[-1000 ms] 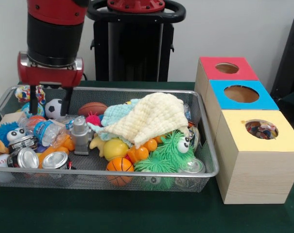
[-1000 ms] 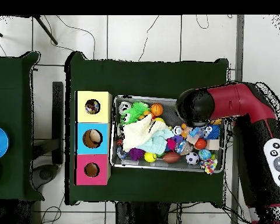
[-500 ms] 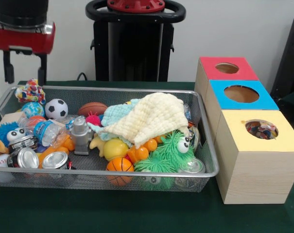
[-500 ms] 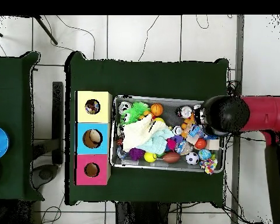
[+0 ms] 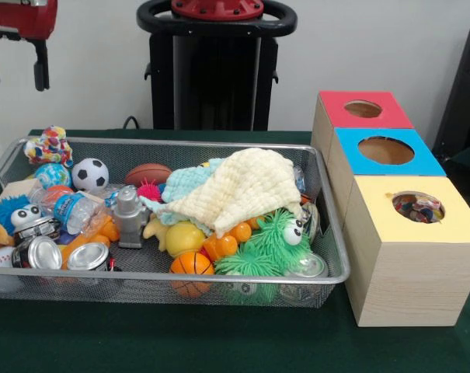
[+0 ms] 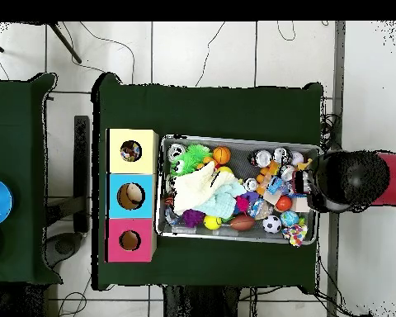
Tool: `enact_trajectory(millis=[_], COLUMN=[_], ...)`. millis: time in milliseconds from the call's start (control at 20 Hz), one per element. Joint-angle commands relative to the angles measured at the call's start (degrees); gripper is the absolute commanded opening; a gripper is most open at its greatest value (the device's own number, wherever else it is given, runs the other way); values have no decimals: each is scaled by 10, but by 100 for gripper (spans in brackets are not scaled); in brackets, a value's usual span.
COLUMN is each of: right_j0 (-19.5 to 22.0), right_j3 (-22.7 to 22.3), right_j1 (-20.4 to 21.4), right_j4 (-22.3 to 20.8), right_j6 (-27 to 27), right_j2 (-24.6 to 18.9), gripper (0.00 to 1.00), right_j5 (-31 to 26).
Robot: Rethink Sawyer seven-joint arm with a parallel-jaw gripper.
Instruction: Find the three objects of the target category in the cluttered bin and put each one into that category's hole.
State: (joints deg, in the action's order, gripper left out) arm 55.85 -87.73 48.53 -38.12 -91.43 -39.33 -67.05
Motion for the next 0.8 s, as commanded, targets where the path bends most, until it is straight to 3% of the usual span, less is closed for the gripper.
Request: enact_trajectory(millis=[50, 800], right_j0=[10, 14], right_j3=[-83, -80], right_j1=[-8, -79], right_j4=[-4, -21], right_j6=[189, 157], right_j2=[-9, -4], gripper=[100, 100], right_j5=[-44, 5])
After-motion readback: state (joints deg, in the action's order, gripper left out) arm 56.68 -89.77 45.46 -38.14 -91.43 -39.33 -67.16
